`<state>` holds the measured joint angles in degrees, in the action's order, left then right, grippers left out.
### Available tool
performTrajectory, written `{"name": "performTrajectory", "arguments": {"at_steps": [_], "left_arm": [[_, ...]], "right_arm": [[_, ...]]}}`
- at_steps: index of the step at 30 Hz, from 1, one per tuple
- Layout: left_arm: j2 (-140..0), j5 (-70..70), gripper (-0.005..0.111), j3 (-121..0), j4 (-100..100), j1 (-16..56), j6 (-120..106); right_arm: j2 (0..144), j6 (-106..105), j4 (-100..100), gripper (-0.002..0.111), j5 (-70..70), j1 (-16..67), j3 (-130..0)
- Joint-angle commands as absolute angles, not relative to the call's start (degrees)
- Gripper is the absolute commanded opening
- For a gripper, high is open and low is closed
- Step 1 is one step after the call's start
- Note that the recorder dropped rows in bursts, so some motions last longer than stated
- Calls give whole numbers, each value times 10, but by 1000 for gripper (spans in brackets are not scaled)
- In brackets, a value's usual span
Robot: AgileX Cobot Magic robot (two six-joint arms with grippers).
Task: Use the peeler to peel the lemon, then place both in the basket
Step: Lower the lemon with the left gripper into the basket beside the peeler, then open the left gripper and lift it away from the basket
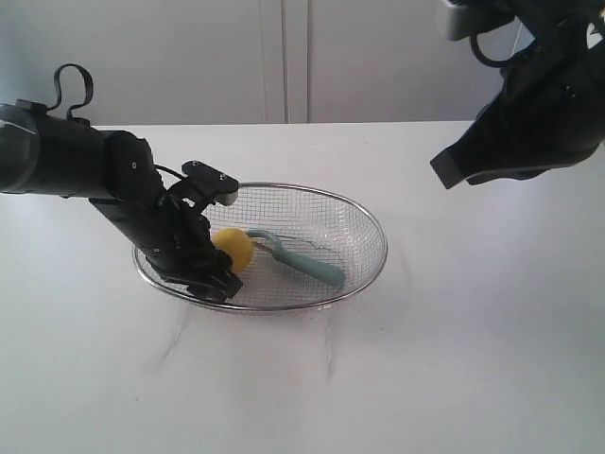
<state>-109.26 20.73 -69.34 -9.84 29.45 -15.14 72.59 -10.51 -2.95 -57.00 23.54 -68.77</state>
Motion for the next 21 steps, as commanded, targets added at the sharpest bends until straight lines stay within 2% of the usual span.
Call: {"name": "performTrajectory", "arguments": {"at_steps": [1,8,14,18,21], "left_arm": [[-1085,236,62,-695,-104,294,-148],[-996,271,59,-781,-103,294,-126],[-886,460,0,-823,-101,293,-132],[-808,639,0,-814,-105,293,-137],[-758,671,0,-778,-110,293,-137]], "right_arm": [[721,-101,-27,0,-563,234,-685],[721,-101,-27,0,-567,234,-685],[721,-101,-27,0,-567,234,-685],[721,-101,-31,0,-567,234,-685],[721,-101,-31,0,-567,234,-685]]}}
